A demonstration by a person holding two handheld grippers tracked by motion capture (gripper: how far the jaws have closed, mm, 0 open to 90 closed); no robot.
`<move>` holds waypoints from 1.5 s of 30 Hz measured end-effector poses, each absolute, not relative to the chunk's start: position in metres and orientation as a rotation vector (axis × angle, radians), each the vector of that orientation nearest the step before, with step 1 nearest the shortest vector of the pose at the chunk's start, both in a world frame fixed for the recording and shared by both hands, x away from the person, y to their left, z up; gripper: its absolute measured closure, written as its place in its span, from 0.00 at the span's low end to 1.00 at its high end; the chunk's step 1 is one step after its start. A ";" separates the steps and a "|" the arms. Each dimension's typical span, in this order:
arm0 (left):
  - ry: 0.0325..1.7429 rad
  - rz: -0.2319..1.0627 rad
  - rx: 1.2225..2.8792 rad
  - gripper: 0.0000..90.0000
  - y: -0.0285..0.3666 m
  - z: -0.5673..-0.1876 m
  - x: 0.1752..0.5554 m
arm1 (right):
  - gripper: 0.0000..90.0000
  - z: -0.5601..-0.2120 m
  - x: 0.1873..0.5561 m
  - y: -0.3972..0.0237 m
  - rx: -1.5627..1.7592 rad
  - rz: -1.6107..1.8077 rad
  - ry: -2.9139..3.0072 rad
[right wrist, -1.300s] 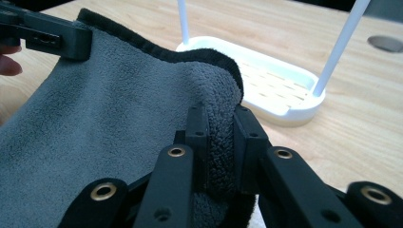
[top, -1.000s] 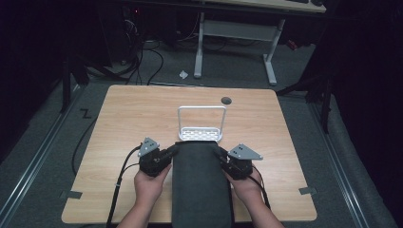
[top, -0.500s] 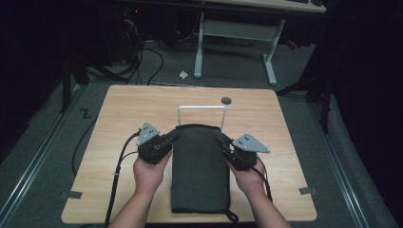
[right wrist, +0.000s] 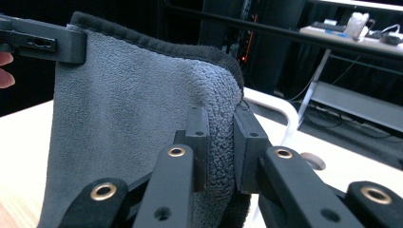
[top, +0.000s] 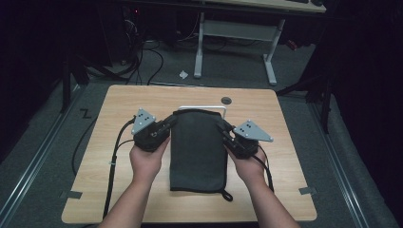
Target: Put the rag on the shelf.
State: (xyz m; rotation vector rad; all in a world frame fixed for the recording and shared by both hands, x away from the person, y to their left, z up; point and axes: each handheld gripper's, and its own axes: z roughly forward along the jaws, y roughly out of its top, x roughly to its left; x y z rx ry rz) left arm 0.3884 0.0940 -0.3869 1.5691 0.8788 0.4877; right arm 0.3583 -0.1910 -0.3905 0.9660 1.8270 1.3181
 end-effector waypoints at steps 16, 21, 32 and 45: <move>0.833 0.549 1.522 0.95 0.099 -0.357 0.397 | 0.88 -0.361 0.369 -0.185 0.930 1.349 1.763; 0.819 0.562 1.512 0.95 0.099 -0.348 0.401 | 0.88 -0.354 0.372 -0.183 0.919 1.349 1.751; 0.783 0.591 1.494 0.95 0.097 -0.328 0.407 | 0.88 -0.332 0.380 -0.187 0.904 1.351 1.705; 0.777 0.609 1.531 0.95 0.087 -0.316 0.445 | 0.88 -0.324 0.408 -0.194 0.953 1.334 1.716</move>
